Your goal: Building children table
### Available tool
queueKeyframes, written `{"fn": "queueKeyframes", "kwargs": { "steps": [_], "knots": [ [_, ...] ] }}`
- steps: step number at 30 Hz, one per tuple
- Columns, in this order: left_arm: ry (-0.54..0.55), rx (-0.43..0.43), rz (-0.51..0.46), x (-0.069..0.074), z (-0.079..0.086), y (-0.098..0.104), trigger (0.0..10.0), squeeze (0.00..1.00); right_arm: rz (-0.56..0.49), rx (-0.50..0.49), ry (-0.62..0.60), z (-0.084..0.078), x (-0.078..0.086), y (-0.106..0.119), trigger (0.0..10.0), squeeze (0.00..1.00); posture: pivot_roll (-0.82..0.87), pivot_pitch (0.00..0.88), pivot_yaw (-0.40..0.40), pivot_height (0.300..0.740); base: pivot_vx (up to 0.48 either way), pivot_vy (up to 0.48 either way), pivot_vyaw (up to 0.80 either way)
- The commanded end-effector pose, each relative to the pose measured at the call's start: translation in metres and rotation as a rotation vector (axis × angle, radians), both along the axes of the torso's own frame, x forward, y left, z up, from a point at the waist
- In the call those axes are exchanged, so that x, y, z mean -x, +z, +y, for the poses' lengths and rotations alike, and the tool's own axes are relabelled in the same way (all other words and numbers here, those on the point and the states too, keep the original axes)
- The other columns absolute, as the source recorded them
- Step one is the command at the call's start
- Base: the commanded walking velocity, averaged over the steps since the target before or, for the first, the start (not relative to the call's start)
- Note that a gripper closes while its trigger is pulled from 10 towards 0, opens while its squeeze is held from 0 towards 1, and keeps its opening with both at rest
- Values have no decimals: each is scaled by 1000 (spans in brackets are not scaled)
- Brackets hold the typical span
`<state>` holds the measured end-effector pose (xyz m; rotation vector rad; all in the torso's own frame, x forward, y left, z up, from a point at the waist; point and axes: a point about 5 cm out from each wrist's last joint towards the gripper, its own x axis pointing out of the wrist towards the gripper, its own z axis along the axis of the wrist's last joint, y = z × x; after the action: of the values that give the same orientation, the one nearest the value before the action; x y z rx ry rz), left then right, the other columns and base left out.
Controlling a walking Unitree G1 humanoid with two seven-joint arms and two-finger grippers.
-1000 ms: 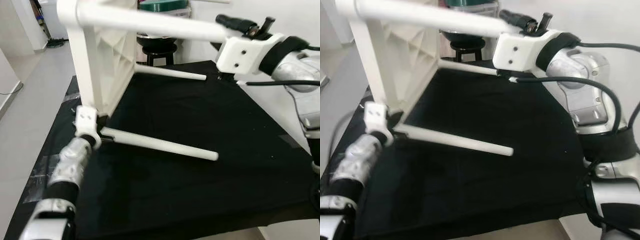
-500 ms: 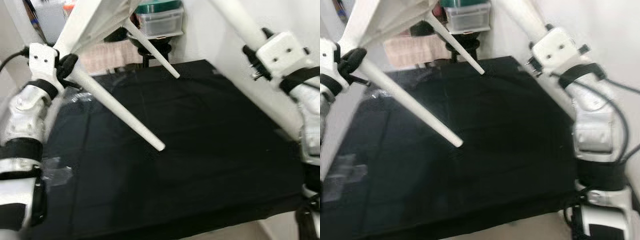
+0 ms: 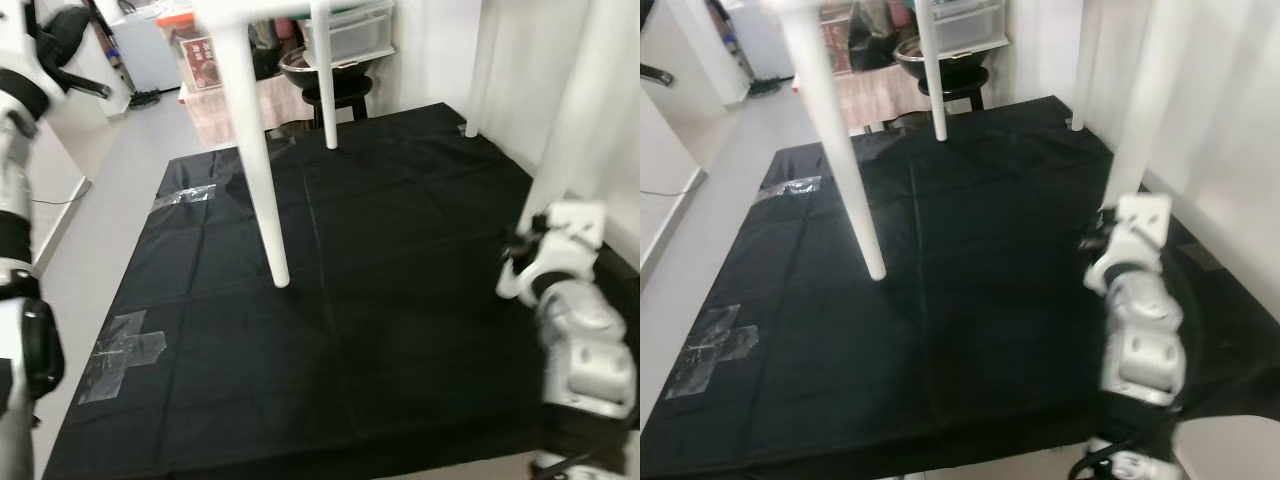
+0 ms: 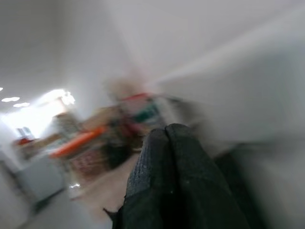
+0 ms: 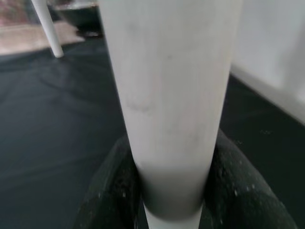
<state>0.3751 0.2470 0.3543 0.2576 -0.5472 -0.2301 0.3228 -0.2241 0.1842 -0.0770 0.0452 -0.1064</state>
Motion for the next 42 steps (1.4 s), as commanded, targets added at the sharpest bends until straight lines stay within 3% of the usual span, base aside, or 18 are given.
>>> {"fn": "queueKeyframes", "kwargs": {
  "steps": [1, 2, 3, 6, 7, 8, 9, 10, 13, 19, 23, 27, 31, 36, 40, 41, 42],
  "knots": [
    [-10, 12, 36, 1, 1, -13, 10000, 0, -67, -41, 108, 23, -7, 8, 0, 0, -111, 0, 148, 740, 0, 0, 0],
    [-10, 12, 36, 1, 1, -13, 10000, 0, -67, -41, 108, 23, -7, 8, 0, 0, -111, 0, 148, 740, 0, 0, 0],
    [-39, 24, 68, 0, -8, -29, 10000, 0, -74, -50, 125, 29, -9, 6, 0, 0, -107, 0, 148, 740, 0, 0, 0],
    [-65, 42, 100, -1, -16, -45, 10000, 0, -73, -47, 138, 34, -10, 5, 0, 0, -106, 0, 148, 740, 0, 0, 0],
    [-88, 57, 131, 0, -25, -60, 10000, 0, -71, -37, 139, 37, -10, 4, 4588, 0, -103, 0, 143, 740, 0, 0, 0],
    [-88, 57, 131, 0, -25, -60, 10000, 0, -71, -37, 139, 37, -10, 4, 4588, 0, -103, 0, 143, 740, 0, 0, 0],
    [-108, 68, 158, 3, -34, -75, 10000, 0, -61, -14, 147, 39, -10, 1, 10000, 0, -103, 0, 143, 740, 0, 0, 0],
    [-121, 86, 180, 7, -40, -87, 10000, 0, -60, -20, 167, 41, -9, -2, 10000, 1000, -104, 0, 139, 740, 0, 0, 0],
    [-136, 117, 211, 15, -50, -106, 10000, 0, -88, -16, 197, 40, -6, -4, 10000, 1000, -105, 0, 135, 740, 0, 0, 0],
    [-147, 151, 234, 26, -61, -121, 10000, 0, -134, -24, 232, 33, 6, -5, 10000, 1000, -108, 0, 132, 740, 0, 0, 0],
    [-127, 157, 261, 35, -66, -135, 10000, 0, -125, -34, 268, 29, 21, -14, 10000, 1000, -122, 0, 136, 740, 0, 0, 0],
    [-76, 163, 329, 50, -70, -162, 10000, 0, -77, -40, 332, 32, 45, -34, 10000, 1000, -135, 0, 137, 740, 0, 0, 0],
    [-70, 162, 344, 53, -72, -167, 10000, 0, -68, -35, 343, 33, 49, -38, 10000, 1000, -140, 0, 137, 740, 0, 0, 0],
    [5, 208, 436, 71, -74, -198, 10000, 0, -41, 18, 405, 37, 55, -51, 10000, 1000, -141, 0, 113, 740, 0, 0, 0],
    [32, 221, 460, 77, -74, -206, 10000, 0, -32, 36, 422, 38, 55, -55, 10000, 1000, -131, 0, 102, 740, 0, 0, 0],
    [67, 226, 487, 85, -74, -217, 10000, 0, -8, 97, 449, 41, 57, -60, 10000, 1000, -126, 0, 91, 740, 0, 0, 0],
    [67, 226, 487, 85, -74, -217, 10000, 0, -8, 97, 449, 41, 57, -60, 10000, 1000, -126, 0, 91, 740, 0, 0, 0]
  ]
}}
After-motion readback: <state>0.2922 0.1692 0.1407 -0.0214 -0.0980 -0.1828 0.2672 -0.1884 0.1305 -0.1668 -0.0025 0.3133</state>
